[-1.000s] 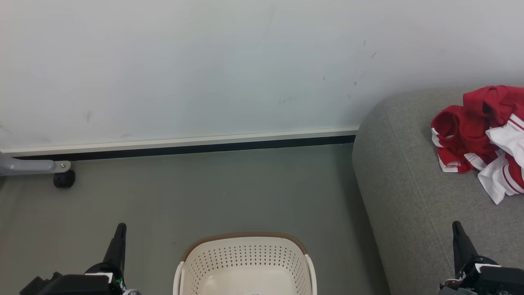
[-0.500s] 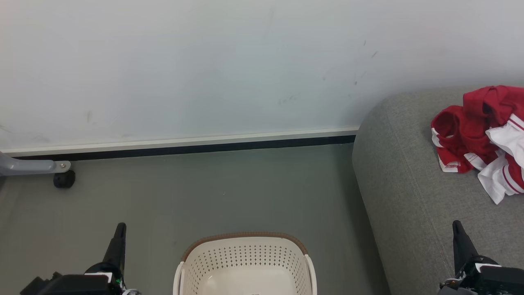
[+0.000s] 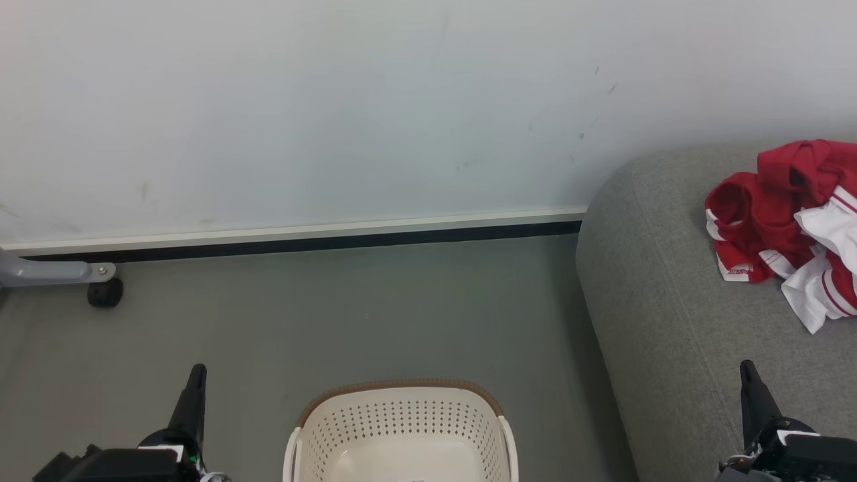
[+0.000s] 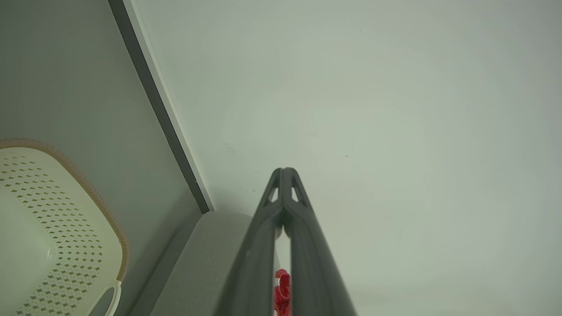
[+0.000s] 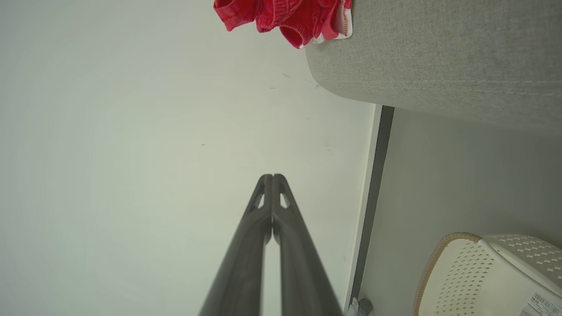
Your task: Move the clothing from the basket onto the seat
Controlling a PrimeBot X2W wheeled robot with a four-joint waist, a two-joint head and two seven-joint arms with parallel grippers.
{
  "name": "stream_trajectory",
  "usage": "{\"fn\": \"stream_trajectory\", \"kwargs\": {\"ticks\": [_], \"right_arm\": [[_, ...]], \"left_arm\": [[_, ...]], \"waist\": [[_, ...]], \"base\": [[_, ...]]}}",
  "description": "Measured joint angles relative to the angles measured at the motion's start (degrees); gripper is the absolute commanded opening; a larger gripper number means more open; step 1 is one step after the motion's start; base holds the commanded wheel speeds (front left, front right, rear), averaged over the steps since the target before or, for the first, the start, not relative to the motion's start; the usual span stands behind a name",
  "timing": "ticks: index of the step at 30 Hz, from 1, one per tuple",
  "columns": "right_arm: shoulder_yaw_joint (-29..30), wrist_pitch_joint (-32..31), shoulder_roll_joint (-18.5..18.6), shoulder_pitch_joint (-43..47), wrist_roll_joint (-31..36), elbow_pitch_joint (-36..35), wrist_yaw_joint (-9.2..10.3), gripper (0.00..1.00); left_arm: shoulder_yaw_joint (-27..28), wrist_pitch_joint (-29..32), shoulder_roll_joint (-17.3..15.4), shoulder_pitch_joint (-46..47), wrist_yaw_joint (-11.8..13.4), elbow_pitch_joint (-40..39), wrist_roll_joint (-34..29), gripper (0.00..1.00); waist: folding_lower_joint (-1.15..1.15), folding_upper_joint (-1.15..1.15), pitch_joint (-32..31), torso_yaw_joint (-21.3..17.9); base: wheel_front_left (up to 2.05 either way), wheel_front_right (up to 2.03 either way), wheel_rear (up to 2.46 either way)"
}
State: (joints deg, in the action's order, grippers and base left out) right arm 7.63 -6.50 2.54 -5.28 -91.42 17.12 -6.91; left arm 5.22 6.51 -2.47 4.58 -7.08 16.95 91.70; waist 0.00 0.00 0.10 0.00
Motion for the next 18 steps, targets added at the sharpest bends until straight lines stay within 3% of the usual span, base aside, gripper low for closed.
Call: {"fn": "stream_trajectory", "kwargs": {"ticks": [18], "right_arm": [[0.0,0.0,0.0,0.0,0.0,0.0,0.00,0.00]], "left_arm": [[0.0,0.0,0.0,0.0,0.0,0.0,0.0,0.00]], "waist": [[0.00,0.00,0.0,0.0]], "base": [[0.00,0.00,0.00]]}}
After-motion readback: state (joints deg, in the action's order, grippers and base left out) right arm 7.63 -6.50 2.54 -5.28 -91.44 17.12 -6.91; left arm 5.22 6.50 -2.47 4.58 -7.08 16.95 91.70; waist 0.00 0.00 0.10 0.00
